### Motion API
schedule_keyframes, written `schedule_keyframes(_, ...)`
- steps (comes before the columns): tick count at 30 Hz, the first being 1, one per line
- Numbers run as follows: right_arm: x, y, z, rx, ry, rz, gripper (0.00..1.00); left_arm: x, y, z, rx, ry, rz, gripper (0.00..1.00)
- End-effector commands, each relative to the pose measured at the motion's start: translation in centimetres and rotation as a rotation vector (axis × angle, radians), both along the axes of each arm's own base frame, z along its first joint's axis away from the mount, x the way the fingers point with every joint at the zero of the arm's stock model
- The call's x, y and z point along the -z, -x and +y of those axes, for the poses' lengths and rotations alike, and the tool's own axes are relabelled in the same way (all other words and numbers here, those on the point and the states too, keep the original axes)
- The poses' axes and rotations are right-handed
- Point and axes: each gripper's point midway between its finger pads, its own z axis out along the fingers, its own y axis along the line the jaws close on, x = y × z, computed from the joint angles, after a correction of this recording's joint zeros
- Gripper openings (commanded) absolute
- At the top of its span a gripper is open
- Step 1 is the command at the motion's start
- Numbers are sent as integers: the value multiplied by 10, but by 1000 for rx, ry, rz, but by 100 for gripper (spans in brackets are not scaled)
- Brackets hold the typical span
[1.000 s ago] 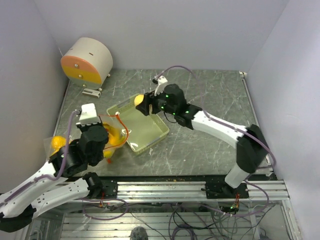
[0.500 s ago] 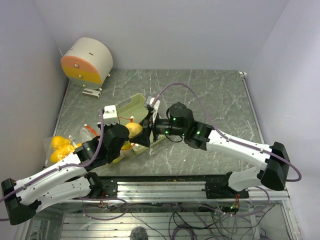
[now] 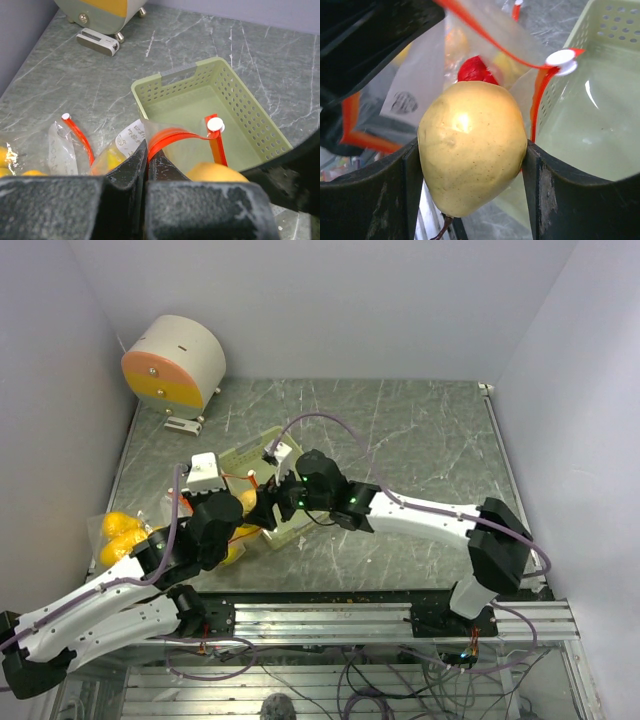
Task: Place the food in the zip-top bag and seal the zipper
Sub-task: Place the fake fruit in the zipper food storage bag.
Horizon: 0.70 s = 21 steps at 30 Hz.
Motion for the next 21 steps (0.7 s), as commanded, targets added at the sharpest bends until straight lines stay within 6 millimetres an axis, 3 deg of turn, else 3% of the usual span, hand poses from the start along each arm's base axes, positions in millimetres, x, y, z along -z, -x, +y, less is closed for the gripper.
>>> schedule_keyframes(1, -24, -25, 20, 86, -75, -39, 45, -6, 2, -1, 9, 60, -18, 7)
schedule_keyframes(5, -26, -35, 29, 124, -84, -25, 54, -4, 4, -1, 18, 66, -15, 7)
schedule_keyframes(8, -24, -34, 32, 132, -63, -24, 76, -1, 4, 0, 11, 64, -12, 7)
schedule_keyframes(10, -23, -32, 29, 144, -46, -23, 96, 0, 4, 1, 9, 63, -11, 7)
schedule_keyframes(11, -23, -31, 27, 144, -45, -21, 99, 1, 4, 1, 8, 62, -11, 7)
schedule_keyframes(18, -33, -27, 0, 205, -42, -18, 100, 1, 4, 2, 2, 68, -19, 7)
schedule_keyframes(21, -32, -44, -25, 358, -18, 2, 100, 0, 5, 3, -1, 71, -19, 7)
